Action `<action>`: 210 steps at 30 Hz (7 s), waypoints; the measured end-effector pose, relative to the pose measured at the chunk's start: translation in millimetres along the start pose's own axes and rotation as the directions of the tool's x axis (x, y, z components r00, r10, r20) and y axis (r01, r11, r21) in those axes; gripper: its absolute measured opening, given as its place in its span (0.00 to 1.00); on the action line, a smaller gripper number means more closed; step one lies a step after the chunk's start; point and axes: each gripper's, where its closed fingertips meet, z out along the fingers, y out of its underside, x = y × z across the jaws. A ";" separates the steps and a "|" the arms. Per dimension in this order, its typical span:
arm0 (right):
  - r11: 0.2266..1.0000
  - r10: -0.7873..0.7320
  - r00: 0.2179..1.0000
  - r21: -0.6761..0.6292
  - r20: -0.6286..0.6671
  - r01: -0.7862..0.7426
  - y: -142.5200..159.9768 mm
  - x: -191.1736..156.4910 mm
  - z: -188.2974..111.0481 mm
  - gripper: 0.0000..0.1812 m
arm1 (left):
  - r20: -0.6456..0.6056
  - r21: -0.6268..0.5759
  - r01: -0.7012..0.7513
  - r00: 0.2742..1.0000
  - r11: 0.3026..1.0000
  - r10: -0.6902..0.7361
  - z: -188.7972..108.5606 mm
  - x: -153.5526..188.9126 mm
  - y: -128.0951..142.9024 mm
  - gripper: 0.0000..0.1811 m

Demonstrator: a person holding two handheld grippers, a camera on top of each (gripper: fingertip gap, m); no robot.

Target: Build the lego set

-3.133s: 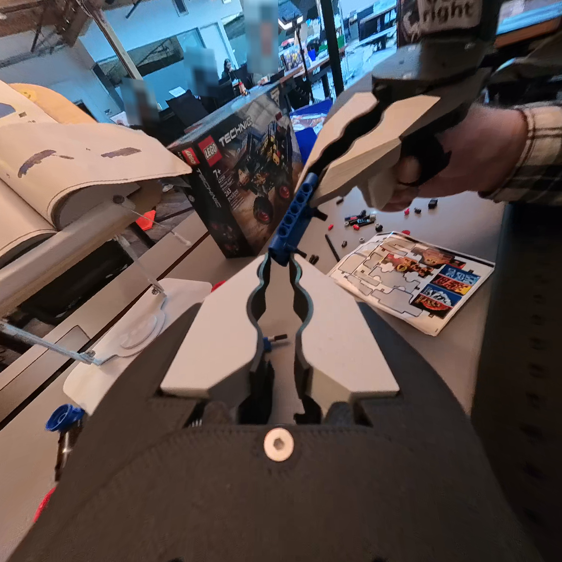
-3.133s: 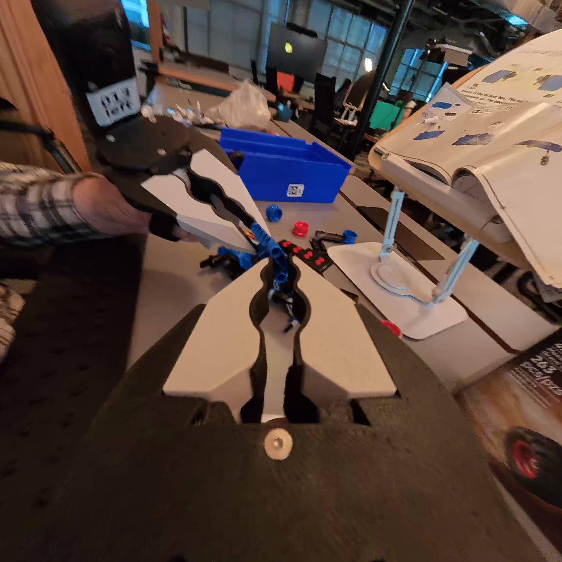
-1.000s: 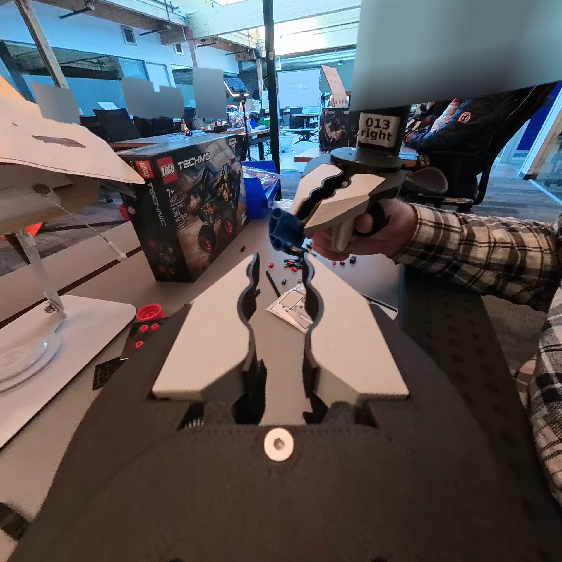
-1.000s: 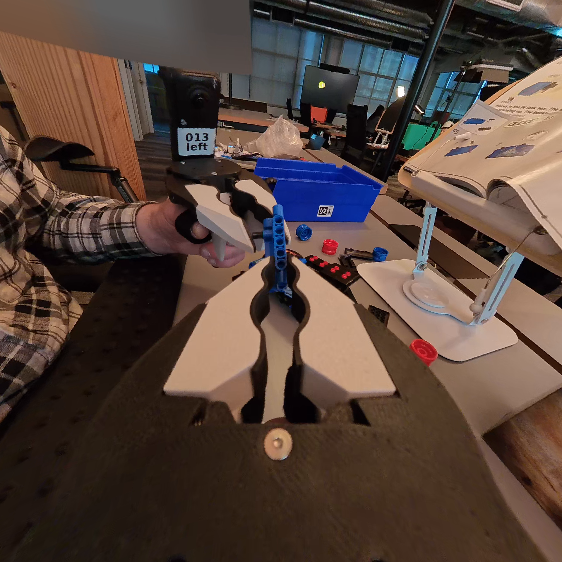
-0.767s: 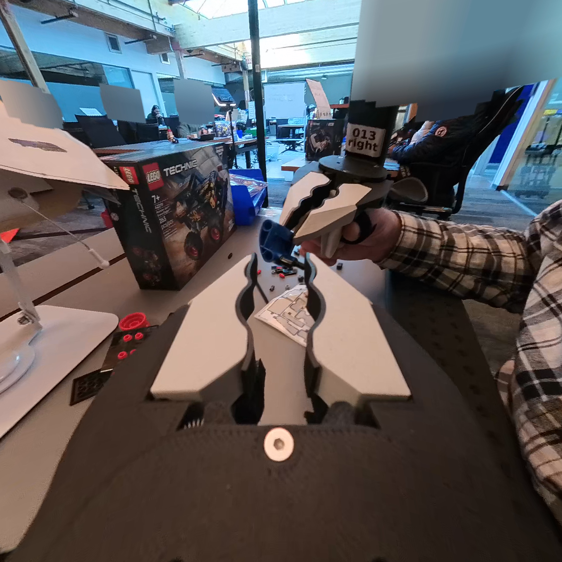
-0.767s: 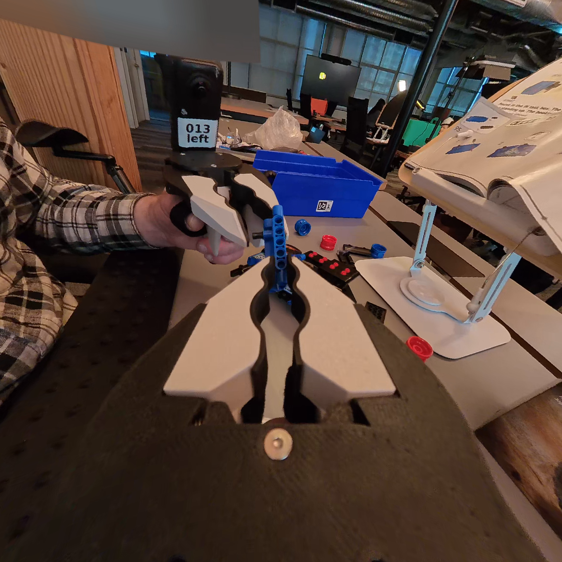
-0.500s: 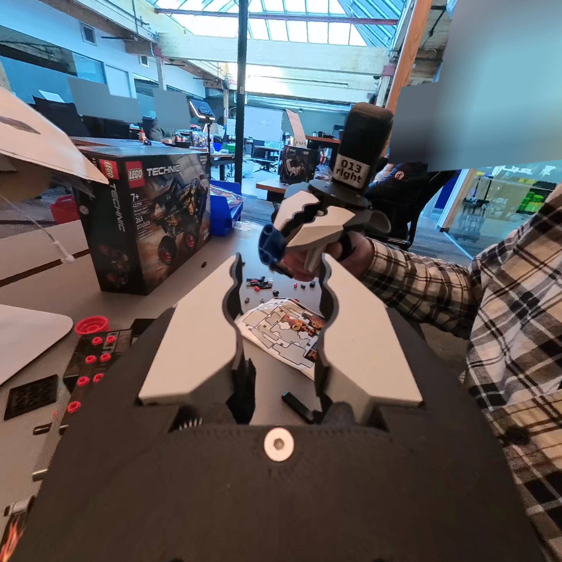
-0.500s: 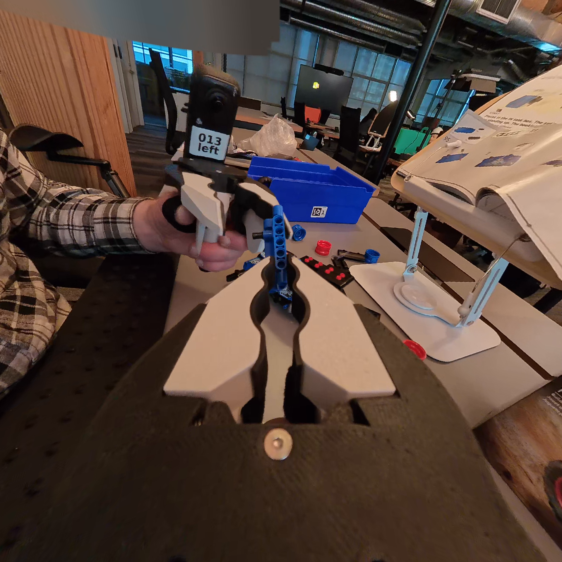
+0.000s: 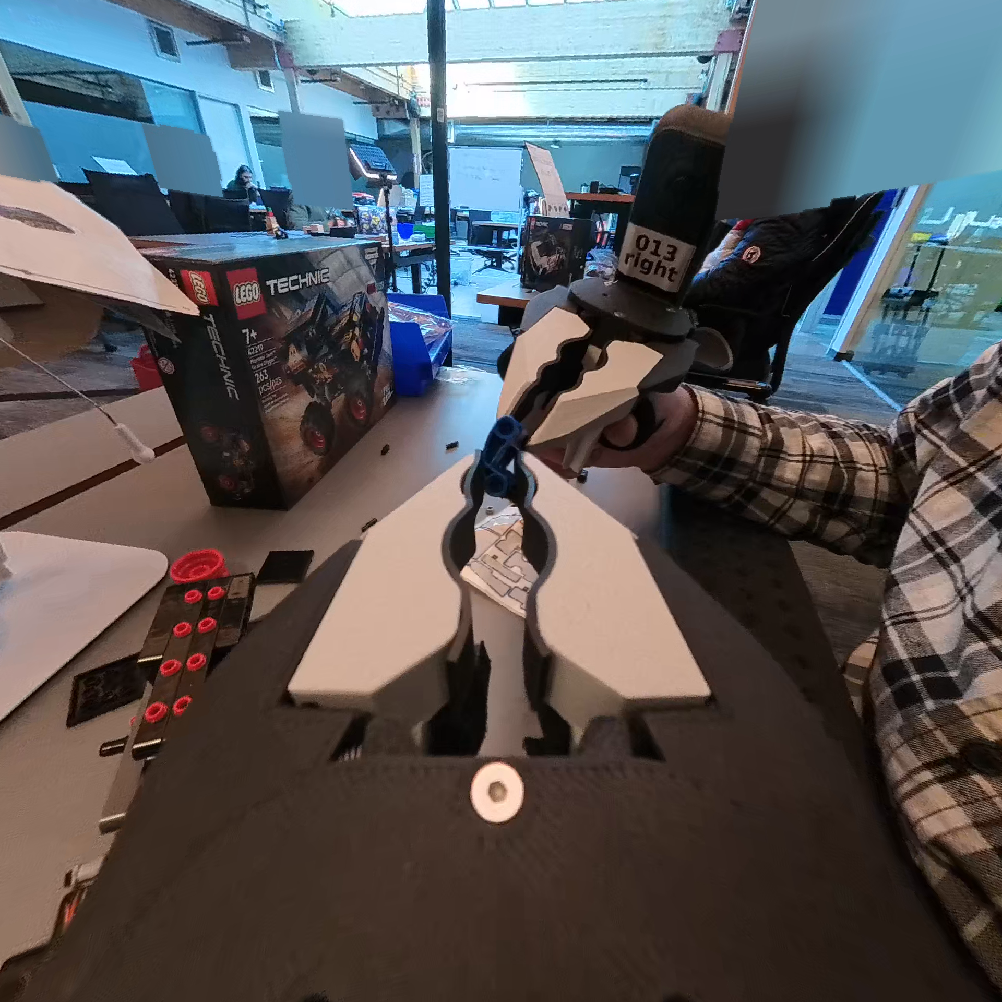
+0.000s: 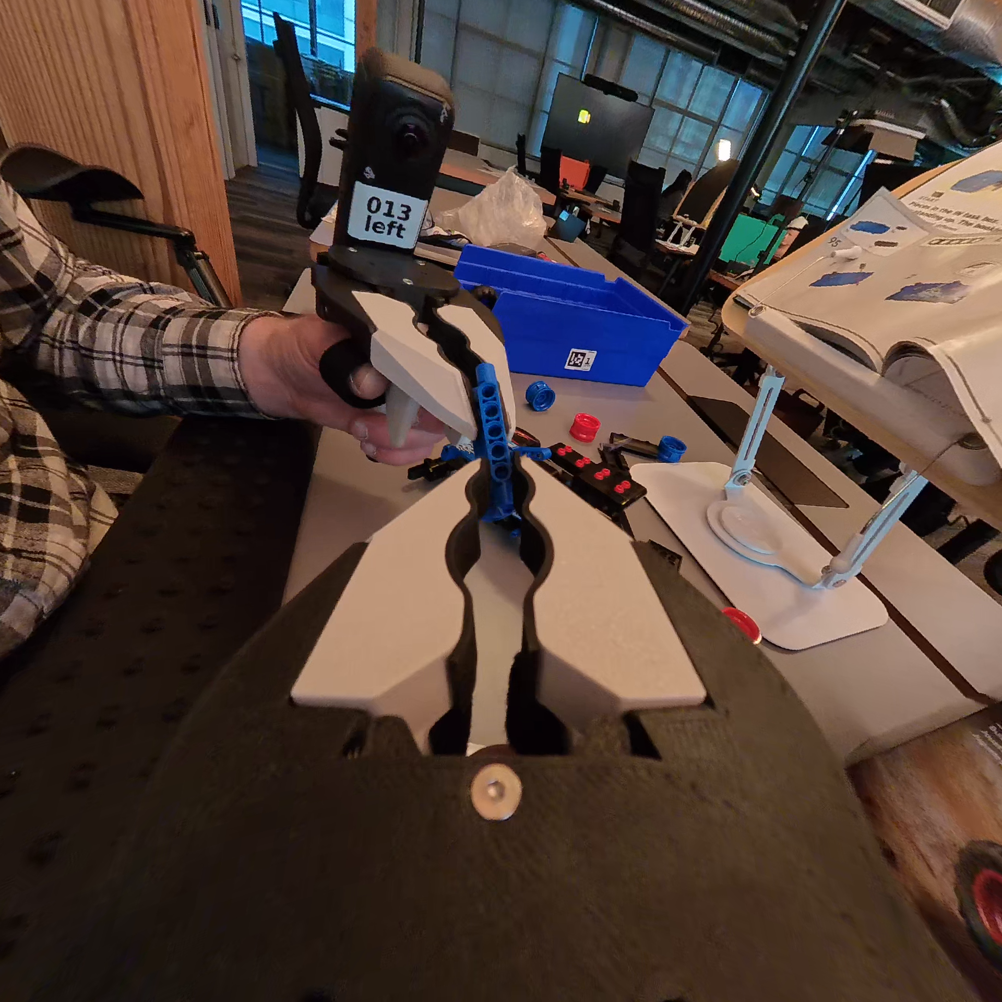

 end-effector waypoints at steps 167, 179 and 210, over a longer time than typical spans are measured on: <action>0.761 0.124 0.992 -0.641 -0.006 -0.099 143.7 54.1 -45.3 0.01 | 0.128 -0.606 -0.086 0.971 0.791 0.204 25.6 -23.3 128.8 0.13; 0.747 0.193 0.981 -0.650 0.007 -0.142 151.4 8.6 -34.7 0.01 | -0.013 -0.651 -0.334 0.902 0.682 0.431 37.5 -21.3 132.1 0.27; 0.791 0.246 0.969 -0.582 0.023 -0.187 144.2 8.5 -40.9 0.01 | -0.214 -0.868 -0.235 0.972 0.438 0.098 44.3 -8.9 150.8 0.34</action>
